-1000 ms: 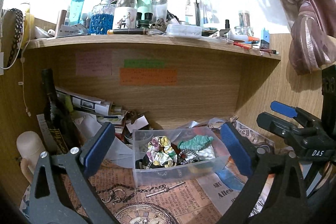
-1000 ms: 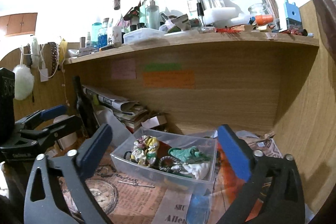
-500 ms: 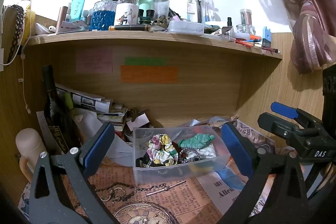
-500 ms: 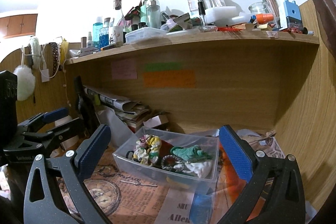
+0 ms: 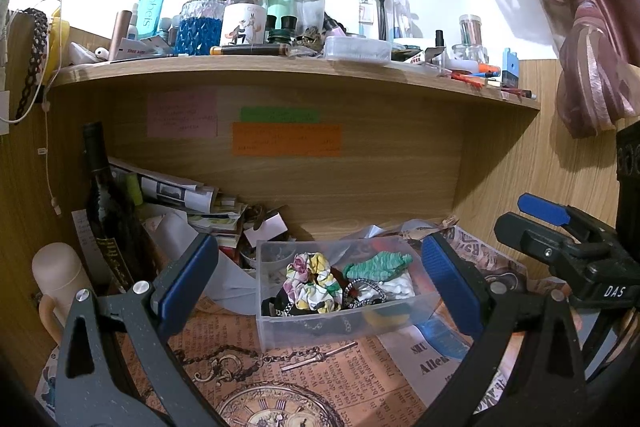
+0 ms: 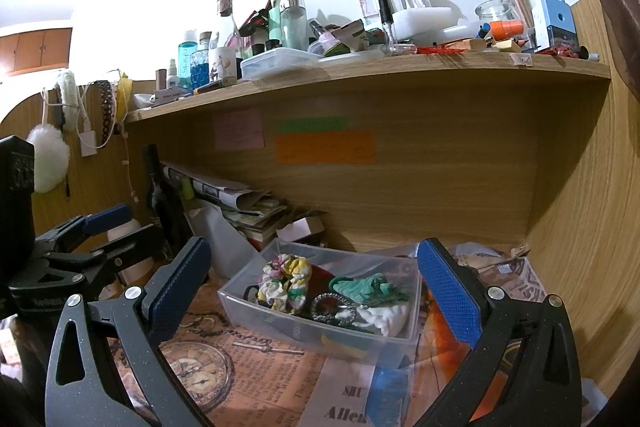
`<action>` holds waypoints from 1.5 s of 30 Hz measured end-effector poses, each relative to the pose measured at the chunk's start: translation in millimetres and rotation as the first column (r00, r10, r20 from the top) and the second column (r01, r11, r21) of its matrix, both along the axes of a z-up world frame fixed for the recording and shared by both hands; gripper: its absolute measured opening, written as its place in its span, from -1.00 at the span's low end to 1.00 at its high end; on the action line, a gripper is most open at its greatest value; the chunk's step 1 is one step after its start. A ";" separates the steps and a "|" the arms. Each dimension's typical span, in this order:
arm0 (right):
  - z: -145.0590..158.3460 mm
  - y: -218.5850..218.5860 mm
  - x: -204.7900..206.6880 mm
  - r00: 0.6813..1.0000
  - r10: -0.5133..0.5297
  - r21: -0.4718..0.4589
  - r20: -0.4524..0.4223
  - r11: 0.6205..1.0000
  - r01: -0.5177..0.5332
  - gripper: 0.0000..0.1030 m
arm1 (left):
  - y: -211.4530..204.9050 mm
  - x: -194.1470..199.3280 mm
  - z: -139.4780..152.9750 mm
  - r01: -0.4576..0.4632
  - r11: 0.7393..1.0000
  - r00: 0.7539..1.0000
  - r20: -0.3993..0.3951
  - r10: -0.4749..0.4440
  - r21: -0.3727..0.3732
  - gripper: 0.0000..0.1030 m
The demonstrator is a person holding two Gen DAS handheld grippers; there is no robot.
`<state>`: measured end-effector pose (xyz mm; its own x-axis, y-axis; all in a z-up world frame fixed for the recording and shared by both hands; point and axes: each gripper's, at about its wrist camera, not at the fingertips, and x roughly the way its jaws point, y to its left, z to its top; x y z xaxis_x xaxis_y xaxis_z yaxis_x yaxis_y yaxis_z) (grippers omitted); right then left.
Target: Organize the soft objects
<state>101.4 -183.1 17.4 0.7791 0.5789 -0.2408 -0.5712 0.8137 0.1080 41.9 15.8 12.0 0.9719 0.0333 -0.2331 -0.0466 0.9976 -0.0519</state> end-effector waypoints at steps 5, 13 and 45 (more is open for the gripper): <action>0.0 -0.2 -0.1 1.000 0.001 0.001 0.000 1.000 -0.001 1.00 | 0.5 0.2 0.5 0.002 1.000 1.000 0.001 -0.002 0.001 1.00; -0.3 0.0 -0.9 1.000 0.000 0.001 0.000 1.000 0.000 1.00 | -1.1 -1.4 -0.4 0.000 1.000 1.000 0.004 0.000 0.001 1.00; -3.9 4.6 -0.1 1.000 -0.013 0.000 -0.018 1.000 0.013 1.00 | -3.2 4.1 -0.5 0.021 1.000 1.000 -0.008 -0.021 0.006 1.00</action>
